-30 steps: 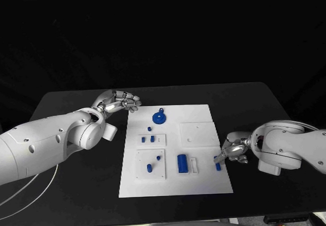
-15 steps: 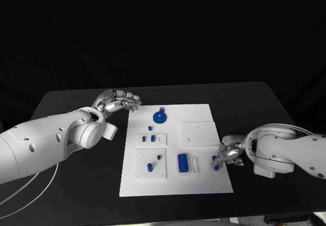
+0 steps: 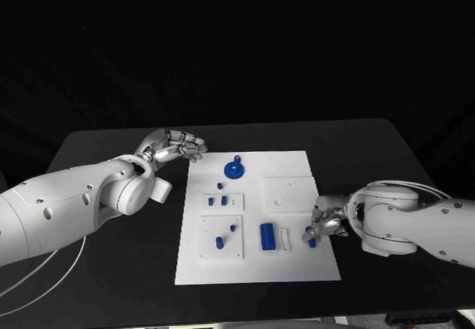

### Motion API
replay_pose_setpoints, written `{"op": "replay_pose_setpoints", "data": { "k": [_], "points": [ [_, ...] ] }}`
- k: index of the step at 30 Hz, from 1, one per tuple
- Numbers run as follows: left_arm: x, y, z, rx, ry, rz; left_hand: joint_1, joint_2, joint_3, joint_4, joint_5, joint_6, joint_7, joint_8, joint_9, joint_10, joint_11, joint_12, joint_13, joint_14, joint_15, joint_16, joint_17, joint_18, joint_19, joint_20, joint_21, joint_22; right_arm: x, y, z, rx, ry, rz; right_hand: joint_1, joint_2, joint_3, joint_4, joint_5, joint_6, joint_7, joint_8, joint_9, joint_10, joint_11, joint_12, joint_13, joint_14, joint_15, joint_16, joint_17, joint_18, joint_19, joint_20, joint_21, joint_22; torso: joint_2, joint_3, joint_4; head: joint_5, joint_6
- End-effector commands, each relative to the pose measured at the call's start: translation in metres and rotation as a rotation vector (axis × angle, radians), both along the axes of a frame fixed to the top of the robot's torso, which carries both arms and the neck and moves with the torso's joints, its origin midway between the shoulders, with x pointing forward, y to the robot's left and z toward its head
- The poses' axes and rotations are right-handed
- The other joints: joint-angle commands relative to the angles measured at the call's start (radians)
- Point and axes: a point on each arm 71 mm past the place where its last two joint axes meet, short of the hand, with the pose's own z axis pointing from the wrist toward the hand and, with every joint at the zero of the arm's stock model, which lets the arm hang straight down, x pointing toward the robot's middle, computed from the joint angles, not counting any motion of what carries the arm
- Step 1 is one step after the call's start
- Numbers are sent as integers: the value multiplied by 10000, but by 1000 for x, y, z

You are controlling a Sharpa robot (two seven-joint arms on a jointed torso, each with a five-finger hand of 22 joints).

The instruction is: Assemble the parts on the task board

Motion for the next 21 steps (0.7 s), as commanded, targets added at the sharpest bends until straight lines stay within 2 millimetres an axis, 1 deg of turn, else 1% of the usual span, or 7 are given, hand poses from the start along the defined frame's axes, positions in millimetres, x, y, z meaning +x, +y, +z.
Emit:
{"op": "replay_pose_setpoints", "data": {
  "k": [1,5,7,10,14,17,21],
  "points": [
    [-1,-2,0,-75,27,-165,-20,31,1,48,-34,-35,-16,49,-17,10,-5,17,9,31,5,-62,11,184,0,38,-33,16,-3,-1,-8,-762,-297,446,159,-28,116,-26,-41,-166,120,-429,-915,34,-30,60,-14,-15,-69,51,-14,290,-34,-40,-42,17,2,-4,2,9,-13],
    [-1,-2,0,-68,46,-162,-21,27,-2,48,-36,-38,-15,48,-18,8,-4,15,9,29,6,-66,13,184,-1,38,-36,17,-4,1,-8,-762,-350,499,773,-272,655,-208,-34,-190,133,-466,-923,26,-17,39,-42,-12,-59,40,-39,290,-24,-49,-57,20,-2,-4,-3,20,-32],
    [-1,-2,0,-60,46,-168,-20,26,-4,48,-36,-39,-15,48,-19,7,-4,15,9,28,6,-67,15,183,-2,38,-38,18,-3,2,-8,-757,-420,494,1047,-321,932,-329,-7,-201,161,-495,-935,22,11,27,-63,-6,-30,27,-60,290,-20,-16,-66,25,-5,-4,-5,15,-35],
    [-1,-2,0,-58,50,-179,-19,23,-6,47,-36,-42,-14,47,-20,4,-3,13,9,26,6,-71,17,183,-4,38,-41,20,-3,2,-8,-791,-473,514,1378,-188,1225,-623,103,-218,185,-534,-955,12,37,15,-90,-8,1,7,-87,290,-39,30,-82,37,-11,-3,-4,26,-39],
    [-1,-1,0,-50,50,-163,-15,22,-6,46,-36,-45,-14,47,-21,1,-2,12,8,25,7,-74,19,183,-5,38,-43,21,-3,3,-8,-838,-561,553,1508,-56,1419,-974,291,-221,208,-566,-971,-2,61,10,-118,-7,27,-4,-109,290,-54,100,-87,60,-4,-2,0,23,-45],
    [-1,-2,0,-54,52,-176,-14,22,-7,46,-36,-47,-13,46,-22,0,-2,11,8,24,7,-76,21,183,-6,38,-45,22,-2,3,-7,-832,-592,526,1465,-63,1431,-1029,313,-222,216,-575,-975,-3,68,11,-126,-6,36,-6,-115,290,-53,122,-88,65,-5,-1,-18,33,-57],
    [-1,-2,0,-59,54,-191,-13,24,-8,47,-36,-49,-12,46,-22,-1,-1,10,9,23,7,-77,23,183,-6,38,-47,24,-1,2,-7,-800,-697,456,1362,-54,1477,-1042,455,-209,220,-585,-981,0,75,12,-143,0,46,-9,-127,290,-41,156,-95,70,0,-6,-3,30,-42]
  ]
}}
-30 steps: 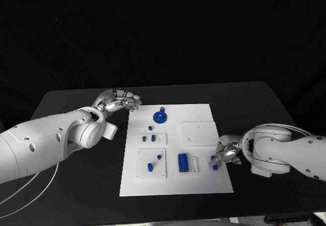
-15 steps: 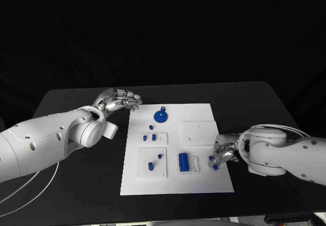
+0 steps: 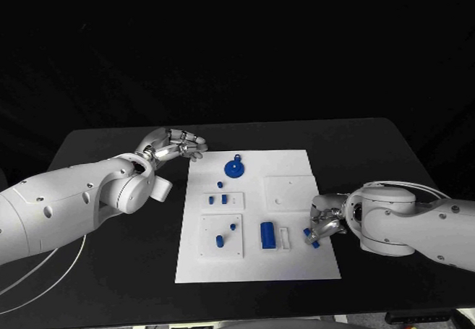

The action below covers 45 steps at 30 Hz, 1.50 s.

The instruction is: Assemble the parts on the task board

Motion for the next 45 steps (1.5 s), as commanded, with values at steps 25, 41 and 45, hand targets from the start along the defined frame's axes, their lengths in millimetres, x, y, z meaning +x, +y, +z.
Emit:
{"op": "replay_pose_setpoints", "data": {
  "k": [25,41,45],
  "points": [
    [-1,-4,0,-60,2,-190,-3,31,-13,48,-36,-51,-12,51,-17,0,-2,11,12,28,6,-47,31,198,-5,37,-57,28,5,-11,18,3287,40,-2825,-725,-198,311,894,-74,-22,161,-636,-1245,114,-2,67,-120,28,-28,29,-59,291,180,69,-88,32,3,-4,2,43,61],
    [-1,-4,0,-46,16,-199,7,30,-18,46,-36,-51,-13,55,-18,0,-2,11,13,30,5,-55,44,198,-2,36,-63,36,-2,5,14,3716,1407,-3004,-773,-182,214,974,90,-19,159,-644,-1250,108,-6,66,-123,18,-37,31,-67,291,167,52,-95,48,-1,-9,3,50,62],
    [-1,-3,0,-48,16,-200,8,30,-19,46,-36,-51,-13,56,-18,0,-2,11,14,30,5,-56,46,198,-2,36,-65,38,-2,9,13,3639,1579,-2833,-780,-173,197,976,95,-21,159,-646,-1251,105,-6,66,-123,17,-37,32,-67,291,164,51,-96,50,7,-3,4,58,52]
  ]
}}
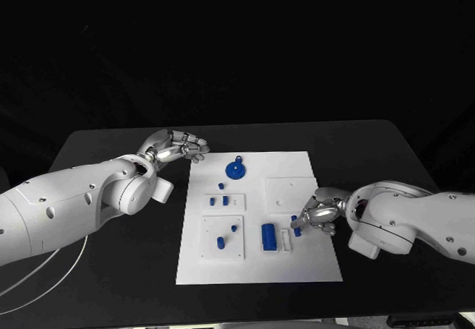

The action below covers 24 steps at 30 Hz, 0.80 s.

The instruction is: Assemble the parts on the task board

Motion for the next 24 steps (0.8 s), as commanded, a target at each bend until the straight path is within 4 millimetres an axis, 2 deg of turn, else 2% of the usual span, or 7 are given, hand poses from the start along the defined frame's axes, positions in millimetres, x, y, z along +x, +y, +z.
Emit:
{"op": "replay_pose_setpoints", "data": {
  "k": [1,15,24],
  "points": [
    [-1,-2,1,-55,-21,-167,8,30,-19,46,-36,-51,-13,56,-12,0,-2,11,14,31,6,-57,10,126,-2,36,-65,14,-2,4,-3,72,527,233,-93,-17,-29,31,59,-40,82,14,0,34,-1,15,-12,8,-44,32,-17,188,35,-34,-37,11,7,7,1,4,-6],
    [-1,-2,1,-48,-22,-164,15,28,-23,44,-36,-53,-13,59,-14,-2,-1,10,15,31,6,-63,19,126,0,36,-70,19,-5,15,-13,-138,651,635,-127,13,-95,49,11,-51,84,6,-4,20,2,13,-11,2,-43,31,-20,188,22,-35,-43,17,5,14,-2,19,-43],
    [-1,-1,1,-46,-20,-160,17,29,-24,44,-36,-53,-13,60,-14,-2,-1,10,15,32,6,-66,22,126,1,36,-72,22,-9,18,-19,-179,783,798,-121,29,-103,45,20,-53,84,4,-4,17,1,13,-10,1,-43,31,-21,188,18,-36,-44,19,6,6,-2,40,-70]
  ]
}}
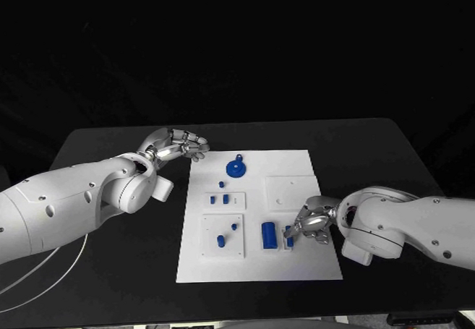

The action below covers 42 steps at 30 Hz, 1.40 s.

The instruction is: Assemble the parts on the task board

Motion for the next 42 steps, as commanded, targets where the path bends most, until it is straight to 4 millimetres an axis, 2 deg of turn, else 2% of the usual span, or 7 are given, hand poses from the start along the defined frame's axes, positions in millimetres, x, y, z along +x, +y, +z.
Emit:
{"op": "replay_pose_setpoints", "data": {
  "k": [1,25,33,42],
  "points": [
    [-1,-2,1,-47,-28,-155,17,29,-24,44,-36,-53,-13,60,-15,-2,-1,10,16,31,6,-66,15,182,1,36,-34,14,-2,2,-2,-106,89,304,-82,-7,-63,2,23,-46,76,7,-2,37,13,13,-11,-12,-60,31,-14,172,20,-38,-44,13,-2,-4,3,20,-17],
    [-1,-1,0,-35,3,-159,21,29,-31,46,-37,-55,-13,64,-17,-4,0,9,18,33,7,-77,30,181,3,37,-45,24,-5,10,-4,-78,20,732,29,56,-144,-150,93,-47,74,3,-2,25,10,25,-1,-22,-65,40,-15,172,0,-52,-46,35,-1,-7,2,58,-58],
    [-1,-1,0,-30,10,-167,17,30,-35,51,-37,-58,-12,64,-19,-6,1,8,18,32,8,-82,35,180,4,38,-49,27,-3,11,-2,-333,-547,1004,69,76,-168,-217,127,-52,76,-1,-3,20,11,26,1,-27,-65,39,-17,172,-8,-53,-50,41,-6,-9,2,87,-43],
    [-1,-1,0,-26,24,-170,15,31,-37,54,-37,-59,-12,65,-20,-7,2,7,18,31,8,-85,38,179,4,38,-52,29,-2,12,-1,-341,-830,1032,43,-22,-220,-237,57,-72,84,-16,-11,6,20,19,-2,-36,-61,31,-24,172,-13,-48,-61,44,-1,-9,2,113,-53]
  ]
}}
